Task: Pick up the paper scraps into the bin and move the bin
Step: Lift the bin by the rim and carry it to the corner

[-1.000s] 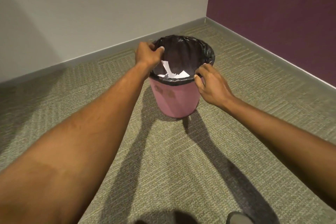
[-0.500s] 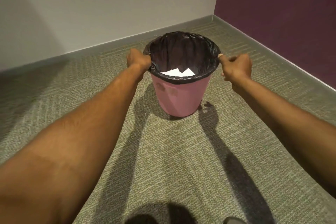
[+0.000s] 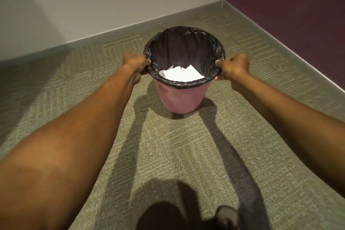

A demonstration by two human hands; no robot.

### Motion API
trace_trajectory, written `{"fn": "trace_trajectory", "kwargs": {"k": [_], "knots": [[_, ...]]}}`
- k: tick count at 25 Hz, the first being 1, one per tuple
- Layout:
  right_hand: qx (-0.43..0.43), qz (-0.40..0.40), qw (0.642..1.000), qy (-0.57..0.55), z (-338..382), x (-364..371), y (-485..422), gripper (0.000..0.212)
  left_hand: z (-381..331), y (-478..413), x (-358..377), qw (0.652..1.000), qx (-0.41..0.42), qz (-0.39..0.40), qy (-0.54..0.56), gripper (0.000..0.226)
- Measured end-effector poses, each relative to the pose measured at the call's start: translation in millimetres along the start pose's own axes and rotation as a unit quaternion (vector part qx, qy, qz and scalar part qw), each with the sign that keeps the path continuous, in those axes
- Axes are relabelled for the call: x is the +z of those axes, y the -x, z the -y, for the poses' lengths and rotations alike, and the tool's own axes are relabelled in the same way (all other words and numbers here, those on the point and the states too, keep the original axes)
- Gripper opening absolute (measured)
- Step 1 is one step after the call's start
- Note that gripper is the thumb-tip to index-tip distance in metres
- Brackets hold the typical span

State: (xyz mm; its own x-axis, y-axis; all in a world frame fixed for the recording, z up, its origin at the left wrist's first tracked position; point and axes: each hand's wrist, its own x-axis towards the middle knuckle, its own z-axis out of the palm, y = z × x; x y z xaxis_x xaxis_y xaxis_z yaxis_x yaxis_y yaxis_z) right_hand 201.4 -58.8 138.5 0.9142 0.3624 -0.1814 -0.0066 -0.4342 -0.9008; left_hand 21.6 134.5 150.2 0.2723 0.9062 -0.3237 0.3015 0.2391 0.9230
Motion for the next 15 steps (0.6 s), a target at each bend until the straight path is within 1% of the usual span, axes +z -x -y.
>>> {"fn": "trace_trajectory", "kwargs": {"k": [2,4,8,11,13,15], "knots": [[-0.001,0.016,0.999,0.031,9,-9,10,0.021,-4,11,-9,0.999,-0.03,-0.009,0.003,0.018],[0.005,0.032,0.998,0.047,26,-20,23,0.024,-17,26,-22,0.998,-0.054,-0.02,0.01,0.015],[0.025,0.052,0.996,0.062,78,-45,47,0.028,-63,57,-49,0.996,-0.078,-0.033,0.006,0.017],[0.039,0.075,0.995,0.058,130,-73,68,0.023,-112,91,-70,0.995,-0.086,-0.043,-0.011,0.016],[0.05,0.088,0.994,0.046,166,-92,82,0.019,-151,116,-85,0.995,-0.087,-0.044,-0.003,0.019],[0.054,0.092,0.994,0.03,204,-114,97,0.02,-199,147,-100,0.996,-0.085,-0.039,0.01,0.022]]}}
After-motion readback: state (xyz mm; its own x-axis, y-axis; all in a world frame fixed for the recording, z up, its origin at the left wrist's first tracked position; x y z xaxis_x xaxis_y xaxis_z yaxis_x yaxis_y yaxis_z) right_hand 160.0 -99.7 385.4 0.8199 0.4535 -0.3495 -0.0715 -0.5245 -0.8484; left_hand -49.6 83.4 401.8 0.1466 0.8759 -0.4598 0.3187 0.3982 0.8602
